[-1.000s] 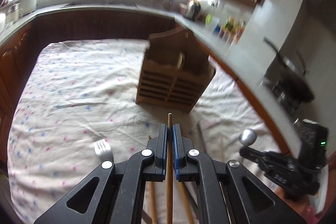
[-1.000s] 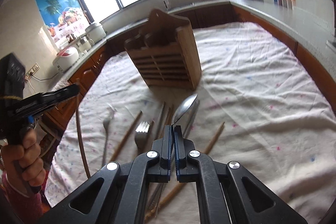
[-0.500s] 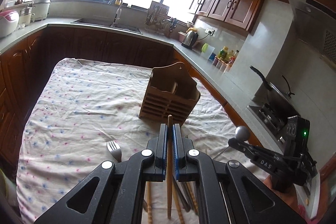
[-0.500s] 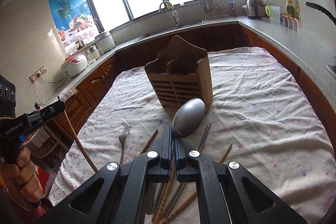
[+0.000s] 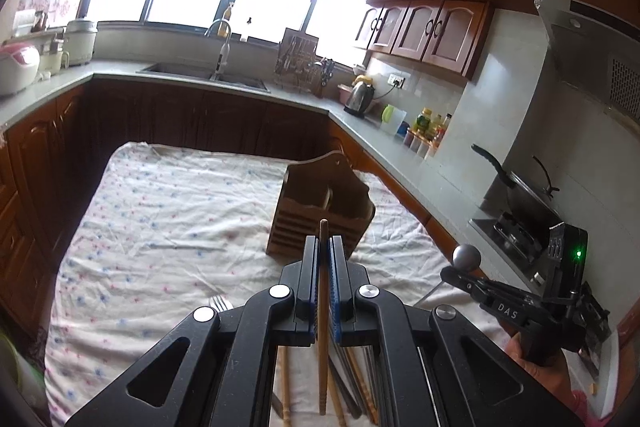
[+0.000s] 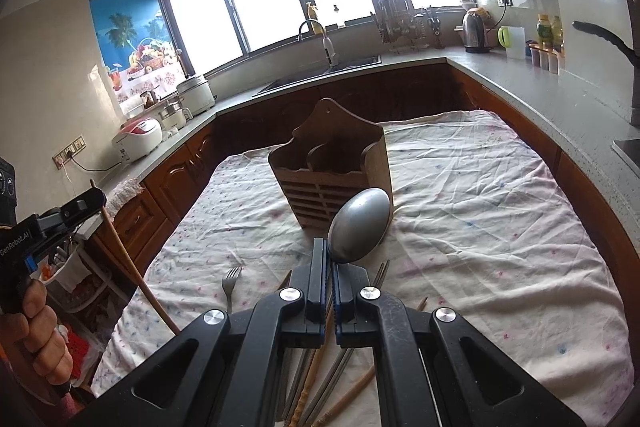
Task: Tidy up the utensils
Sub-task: 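Lift the spoon and chopstick and carry both tools over the wooden holder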
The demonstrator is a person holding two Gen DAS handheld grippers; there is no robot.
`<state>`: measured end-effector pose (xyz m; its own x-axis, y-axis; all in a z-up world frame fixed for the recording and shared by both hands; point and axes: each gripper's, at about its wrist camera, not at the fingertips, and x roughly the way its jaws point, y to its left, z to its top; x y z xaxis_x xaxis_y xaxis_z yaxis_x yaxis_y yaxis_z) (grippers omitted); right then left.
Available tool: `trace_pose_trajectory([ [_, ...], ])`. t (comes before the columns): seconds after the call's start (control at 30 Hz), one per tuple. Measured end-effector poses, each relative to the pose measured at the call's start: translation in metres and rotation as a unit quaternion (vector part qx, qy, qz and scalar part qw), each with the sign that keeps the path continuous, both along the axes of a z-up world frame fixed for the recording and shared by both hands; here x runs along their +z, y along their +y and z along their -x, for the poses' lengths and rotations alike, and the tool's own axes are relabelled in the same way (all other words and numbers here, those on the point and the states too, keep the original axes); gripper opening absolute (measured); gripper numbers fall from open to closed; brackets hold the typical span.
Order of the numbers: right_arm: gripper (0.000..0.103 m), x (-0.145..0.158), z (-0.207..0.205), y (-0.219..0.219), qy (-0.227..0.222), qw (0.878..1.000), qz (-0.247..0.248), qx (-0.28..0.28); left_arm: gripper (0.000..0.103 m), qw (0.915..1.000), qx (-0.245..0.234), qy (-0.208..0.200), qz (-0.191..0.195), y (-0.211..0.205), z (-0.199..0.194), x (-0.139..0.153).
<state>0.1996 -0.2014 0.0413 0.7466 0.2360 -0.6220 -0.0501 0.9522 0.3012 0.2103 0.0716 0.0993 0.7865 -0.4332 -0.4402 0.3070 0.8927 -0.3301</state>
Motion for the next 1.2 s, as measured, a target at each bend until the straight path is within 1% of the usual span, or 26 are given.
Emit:
trace_pose_trajectory([
  [0.1,0.002,0.002,-0.003,-0.002,-0.005,1.000,0.004,-0.004,0.003,0.9999,0.006,-0.013,-0.004,-0.001,0.001,0.003],
  [0.3,0.002,0.006,-0.013,-0.005,-0.016,1.000,0.014,-0.011,0.003,0.9995,0.013,-0.030,0.002,0.000,-0.003,0.005],
  [0.4,0.002,0.011,-0.023,-0.006,-0.025,0.999,0.022,-0.014,0.003,0.9993,0.017,-0.032,0.009,-0.001,-0.011,0.007],
  [0.57,0.002,0.026,-0.045,-0.008,-0.054,0.997,0.043,-0.025,0.003,0.9978,0.030,-0.056,0.019,-0.002,-0.031,0.016],
  [0.77,0.002,0.046,-0.084,-0.015,-0.085,0.994,0.058,-0.042,0.003,0.9947,0.051,-0.085,0.028,-0.007,-0.071,0.029],
  [0.97,0.002,0.053,-0.126,-0.024,-0.093,0.992,0.070,-0.051,0.003,0.9916,0.064,-0.106,0.037,-0.017,-0.121,0.034],
  [1.1,0.002,0.041,-0.151,-0.026,-0.079,0.993,0.077,-0.049,0.003,0.9885,0.083,-0.120,0.040,-0.026,-0.159,0.030],
  [1.2,0.002,0.023,-0.165,-0.025,-0.060,0.994,0.079,-0.045,0.003,0.9876,0.096,-0.119,0.036,-0.036,-0.184,0.014],
])
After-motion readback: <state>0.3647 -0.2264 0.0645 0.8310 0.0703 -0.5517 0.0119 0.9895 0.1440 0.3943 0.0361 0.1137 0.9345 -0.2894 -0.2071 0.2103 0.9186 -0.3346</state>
